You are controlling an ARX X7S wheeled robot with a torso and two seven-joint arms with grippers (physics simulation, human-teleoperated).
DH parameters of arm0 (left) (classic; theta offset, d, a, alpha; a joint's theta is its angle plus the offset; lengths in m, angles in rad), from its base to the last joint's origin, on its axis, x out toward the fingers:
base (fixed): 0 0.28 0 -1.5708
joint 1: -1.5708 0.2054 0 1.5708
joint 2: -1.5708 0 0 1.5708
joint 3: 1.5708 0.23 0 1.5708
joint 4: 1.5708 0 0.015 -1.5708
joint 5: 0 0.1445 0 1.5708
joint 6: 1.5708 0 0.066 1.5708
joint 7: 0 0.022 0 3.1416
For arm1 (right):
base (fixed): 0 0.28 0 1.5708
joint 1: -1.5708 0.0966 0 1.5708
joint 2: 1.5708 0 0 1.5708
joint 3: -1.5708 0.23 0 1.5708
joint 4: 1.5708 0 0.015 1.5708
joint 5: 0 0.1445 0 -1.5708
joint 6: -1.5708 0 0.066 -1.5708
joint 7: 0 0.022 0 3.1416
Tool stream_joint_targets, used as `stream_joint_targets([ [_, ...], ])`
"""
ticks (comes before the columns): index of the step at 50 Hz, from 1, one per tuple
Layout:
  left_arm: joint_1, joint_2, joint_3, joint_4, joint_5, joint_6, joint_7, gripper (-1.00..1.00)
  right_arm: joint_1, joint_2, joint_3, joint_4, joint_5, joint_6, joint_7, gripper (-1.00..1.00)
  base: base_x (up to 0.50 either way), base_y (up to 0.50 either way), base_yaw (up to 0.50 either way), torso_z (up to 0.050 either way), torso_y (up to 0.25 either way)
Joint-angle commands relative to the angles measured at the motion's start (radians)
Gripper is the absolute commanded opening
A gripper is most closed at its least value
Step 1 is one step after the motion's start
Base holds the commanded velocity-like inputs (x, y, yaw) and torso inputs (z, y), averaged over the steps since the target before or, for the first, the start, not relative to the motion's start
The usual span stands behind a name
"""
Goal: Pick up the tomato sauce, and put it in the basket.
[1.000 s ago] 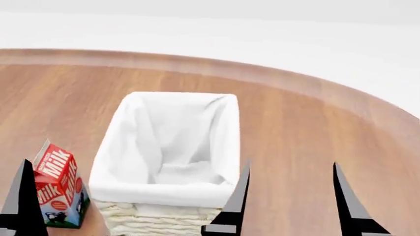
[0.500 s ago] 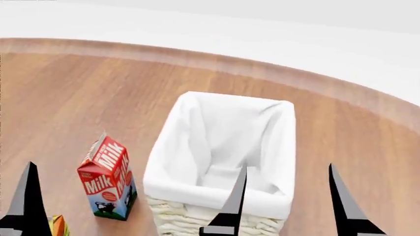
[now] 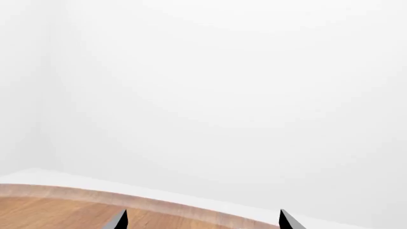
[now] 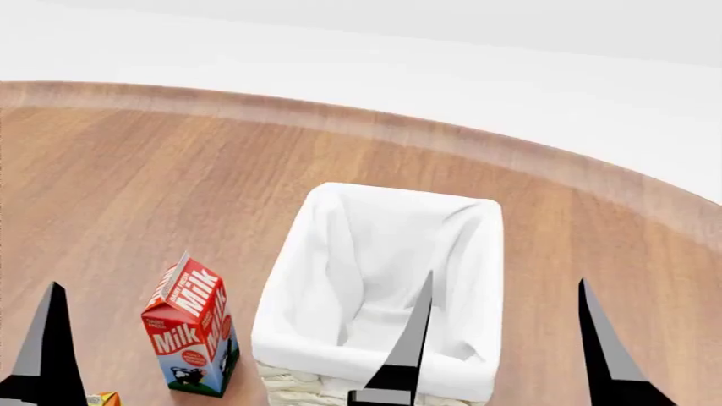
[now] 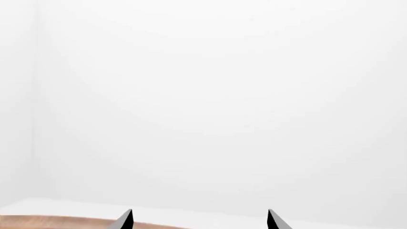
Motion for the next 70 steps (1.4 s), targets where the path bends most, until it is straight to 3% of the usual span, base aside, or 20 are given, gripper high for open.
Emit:
stream_joint_targets([
  [1,-0.004,-0.015,-0.001,0.005,-0.021,0.003,-0.014,1.00,0.013,0.007,-0.005,-0.009,0.007,0.007,0.010,1.00,0.00,0.00,0.00,0.049,0.000],
  [16,-0.007,-0.029,0.006,0.004,-0.048,0.008,-0.021,1.00,0.019,0.013,-0.013,0.002,0.013,-0.003,0.017,1.00,0.00,0.00,0.00,0.049,-0.012],
  [54,0.000,-0.051,0.063,-0.035,-0.014,0.056,-0.011,1.00,0.008,0.023,-0.028,0.039,0.007,-0.055,0.019,1.00,0.00,0.00,0.00,0.042,-0.186],
  [58,-0.015,-0.054,0.059,-0.040,-0.099,0.023,-0.009,1.00,0.008,0.023,-0.029,0.042,0.008,-0.059,0.019,1.00,0.00,0.00,0.00,0.021,-0.095],
  [59,-0.028,-0.074,0.079,-0.022,-0.068,-0.013,-0.024,1.00,0.004,0.024,-0.030,0.049,0.006,-0.068,0.017,1.00,0.00,0.00,0.00,0.000,0.000],
  [70,-0.073,-0.170,0.026,0.029,-0.313,-0.110,-0.024,1.00,-0.009,0.028,-0.026,0.070,0.006,-0.101,0.011,1.00,0.00,0.00,0.00,0.000,0.000],
])
